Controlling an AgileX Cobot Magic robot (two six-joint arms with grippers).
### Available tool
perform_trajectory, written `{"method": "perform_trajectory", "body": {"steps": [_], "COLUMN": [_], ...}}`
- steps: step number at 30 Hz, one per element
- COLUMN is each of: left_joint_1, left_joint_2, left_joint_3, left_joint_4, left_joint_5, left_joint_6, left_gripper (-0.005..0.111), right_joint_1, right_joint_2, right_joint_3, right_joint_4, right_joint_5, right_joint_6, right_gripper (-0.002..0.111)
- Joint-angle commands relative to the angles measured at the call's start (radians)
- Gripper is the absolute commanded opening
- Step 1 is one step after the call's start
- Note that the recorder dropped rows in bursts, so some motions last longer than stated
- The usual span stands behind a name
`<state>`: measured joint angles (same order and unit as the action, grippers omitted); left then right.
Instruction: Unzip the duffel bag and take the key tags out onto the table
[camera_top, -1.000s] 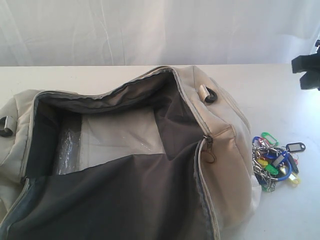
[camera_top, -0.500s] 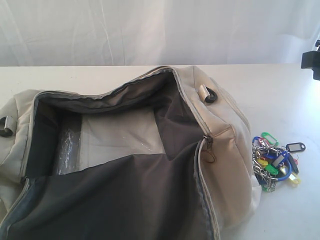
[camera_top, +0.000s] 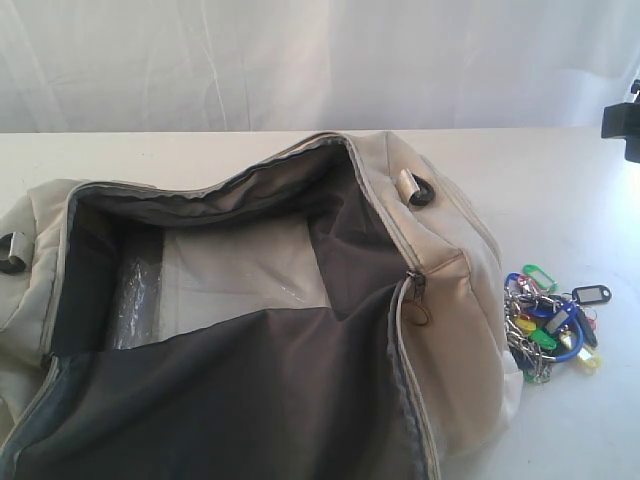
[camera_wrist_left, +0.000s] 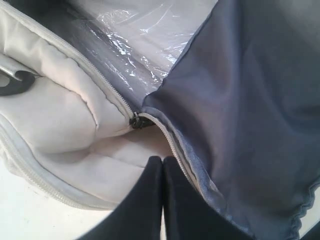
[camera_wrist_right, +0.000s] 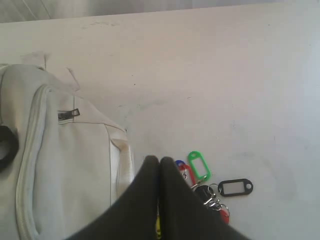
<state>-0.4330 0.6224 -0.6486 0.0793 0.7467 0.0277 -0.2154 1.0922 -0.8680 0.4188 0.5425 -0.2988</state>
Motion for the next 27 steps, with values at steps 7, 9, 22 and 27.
{"method": "perform_trajectory", "body": {"steps": [7,9,22,27], "left_joint_1": [0.001,0.001,0.331,0.421], "left_joint_2": [-0.006,-0.006,-0.281,-0.475], "left_joint_3": [0.007,0.007,0.210,0.453], "left_joint_4": [0.002,0.002,-0.280,-0.419], "left_joint_5": [0.001,0.001,-0.451,-0.547], "left_joint_6": [-0.004,-0.004,-0.109,-0.131], "left_gripper": [0.000,0.000,0.000,0.000], "right_joint_1": [0.000,0.000,0.000,0.000], "right_joint_2": [-0.006,-0.006,-0.006,-0.006], "right_joint_3": [0.001,0.001,0.001,0.001], "right_joint_4": [0.002,0.002,0.002,0.002], "right_joint_5": [-0.015,-0.015,-0.016,-0.016], "right_joint_6": [-0.012,-0.012,0.007,0.007], "right_gripper": [0.000,0.000,0.000,0.000]}}
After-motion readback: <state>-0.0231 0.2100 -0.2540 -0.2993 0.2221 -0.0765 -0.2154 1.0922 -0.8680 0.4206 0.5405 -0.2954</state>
